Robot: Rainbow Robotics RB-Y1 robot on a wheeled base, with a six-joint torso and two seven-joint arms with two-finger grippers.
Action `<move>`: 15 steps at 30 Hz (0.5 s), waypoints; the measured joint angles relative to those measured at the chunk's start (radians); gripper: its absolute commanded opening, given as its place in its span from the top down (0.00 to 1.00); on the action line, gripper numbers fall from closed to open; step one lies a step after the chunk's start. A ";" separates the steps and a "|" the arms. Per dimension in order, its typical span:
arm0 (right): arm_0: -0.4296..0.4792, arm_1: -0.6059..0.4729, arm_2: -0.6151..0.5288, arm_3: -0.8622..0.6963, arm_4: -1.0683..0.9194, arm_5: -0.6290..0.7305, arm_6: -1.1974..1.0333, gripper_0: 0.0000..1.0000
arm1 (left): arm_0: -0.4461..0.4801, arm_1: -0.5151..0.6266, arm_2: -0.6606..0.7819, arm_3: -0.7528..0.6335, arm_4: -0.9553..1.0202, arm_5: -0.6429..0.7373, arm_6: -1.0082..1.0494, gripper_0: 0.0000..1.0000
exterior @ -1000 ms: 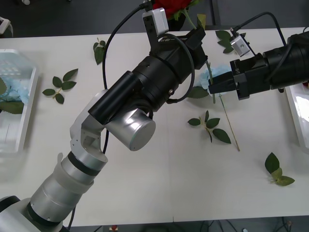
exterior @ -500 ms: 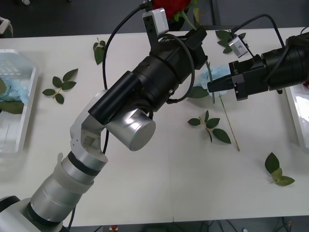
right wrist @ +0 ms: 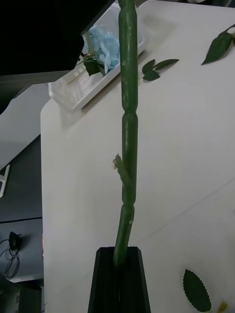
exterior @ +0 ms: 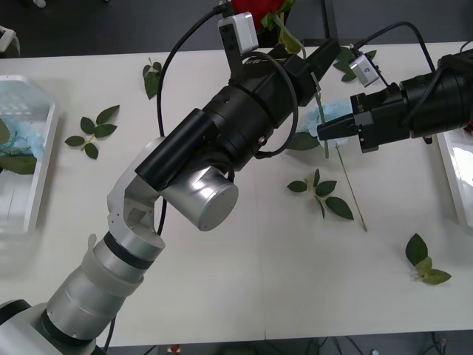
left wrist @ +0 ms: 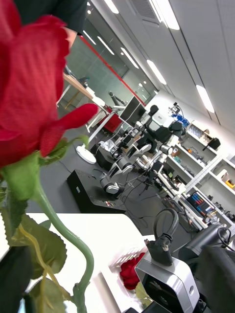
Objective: Place the red flowers into the right box and the blue flowers into the left box. If a person shows an open palm, hand one flower to the person first, then continue sorting.
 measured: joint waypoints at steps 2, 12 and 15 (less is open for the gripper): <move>0.000 0.000 0.000 0.000 0.000 -0.003 -0.015 1.00 | 0.000 0.000 0.000 0.000 0.000 0.000 0.000 0.00; 0.000 -0.070 0.000 0.052 0.011 -0.063 -0.238 1.00 | 0.000 0.000 0.000 0.000 0.000 0.000 0.000 0.00; 0.000 -0.111 0.000 0.132 0.050 -0.068 -0.256 1.00 | 0.000 0.000 0.000 0.000 0.000 -0.001 0.000 0.00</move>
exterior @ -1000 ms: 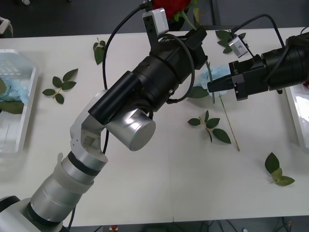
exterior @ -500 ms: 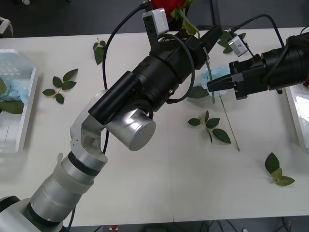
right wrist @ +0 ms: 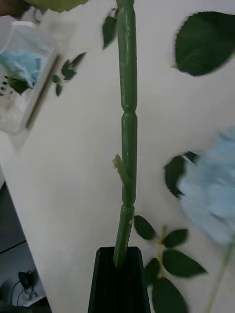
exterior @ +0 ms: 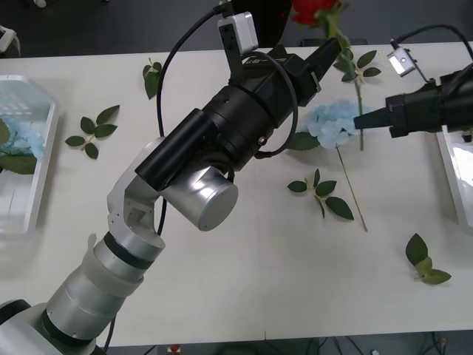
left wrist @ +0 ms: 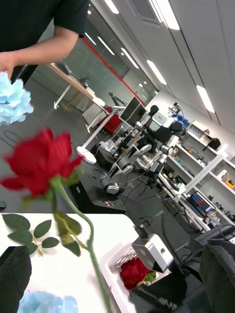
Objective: Place the red flowers into the right box and the blue flowers into the left box. If a person shows an open palm, hand one flower to the person first, then continue sorting.
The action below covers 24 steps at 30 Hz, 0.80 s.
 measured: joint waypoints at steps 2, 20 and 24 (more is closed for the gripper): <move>0.000 -0.027 0.000 0.067 0.037 -0.003 0.000 1.00 | 0.000 0.000 0.000 0.001 0.000 0.000 0.000 0.00; -0.004 -0.204 0.000 0.713 0.048 0.039 0.000 1.00 | 0.003 0.062 0.213 -0.461 0.141 0.962 -0.003 0.00; -0.004 -0.204 0.019 0.800 0.047 0.035 0.001 1.00 | 0.040 0.083 0.286 -0.498 0.279 1.002 -0.161 0.00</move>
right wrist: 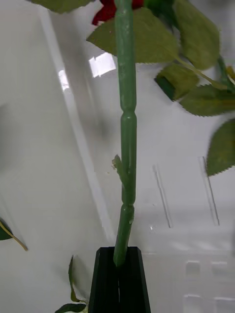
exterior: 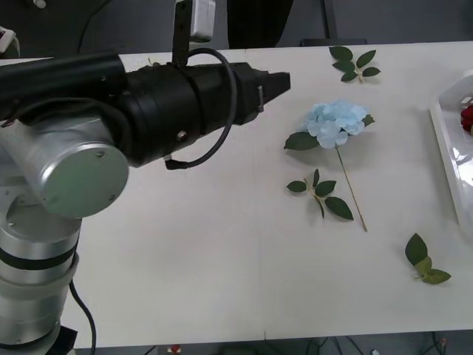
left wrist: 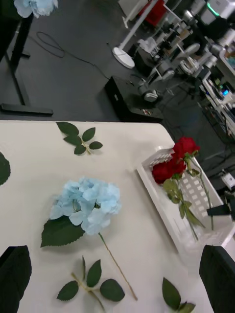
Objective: Place the red flowers into the right box and the blue flowers into the left box. If a person shows an open palm, hand one flower to the person first, then continue sorting.
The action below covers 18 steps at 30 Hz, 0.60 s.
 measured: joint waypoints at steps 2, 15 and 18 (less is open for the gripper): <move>0.000 0.000 0.030 0.007 0.002 -0.039 0.000 1.00 | 0.033 0.013 0.034 -0.005 0.074 0.001 -0.187 0.00; -0.004 0.085 0.110 0.006 0.110 -0.313 0.000 0.70 | 0.236 0.165 0.228 0.216 0.848 -0.030 -0.965 0.00; -0.005 0.093 0.110 0.005 0.138 -0.359 0.000 0.46 | 0.253 0.216 0.228 0.323 1.032 -0.032 -1.371 0.00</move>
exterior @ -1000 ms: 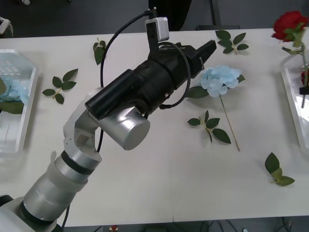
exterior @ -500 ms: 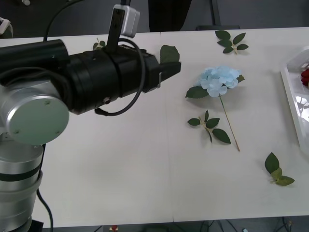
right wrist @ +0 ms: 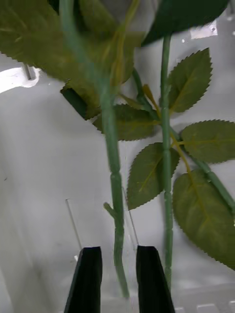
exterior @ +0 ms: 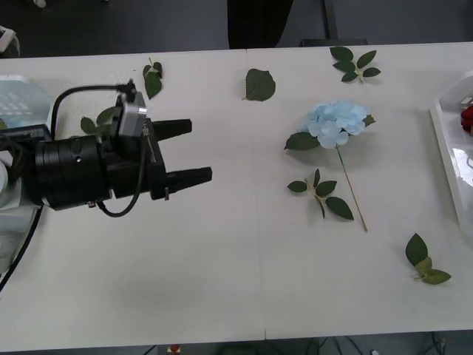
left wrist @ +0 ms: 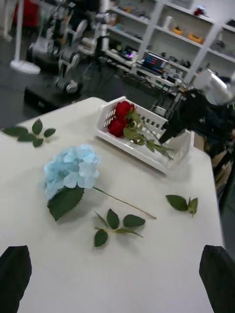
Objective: Place the red flowers into the right box and the blue flowers into the left box. If a person shows an open palm, hand one flower to the person first, then continue sorting.
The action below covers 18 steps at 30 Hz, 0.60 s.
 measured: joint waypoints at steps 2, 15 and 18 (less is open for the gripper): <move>0.000 0.000 0.000 -0.001 0.011 -0.011 0.000 0.38 | 0.006 0.037 -0.002 0.055 0.087 0.000 -0.236 0.00; -0.001 0.000 -0.059 -0.117 0.000 0.222 0.025 0.00 | 0.019 0.234 -0.125 0.103 0.386 -0.029 -0.032 0.00; -0.001 0.000 -0.101 -0.182 -0.013 0.274 0.025 0.00 | 0.019 0.234 -0.128 0.104 0.387 -0.030 -0.035 0.00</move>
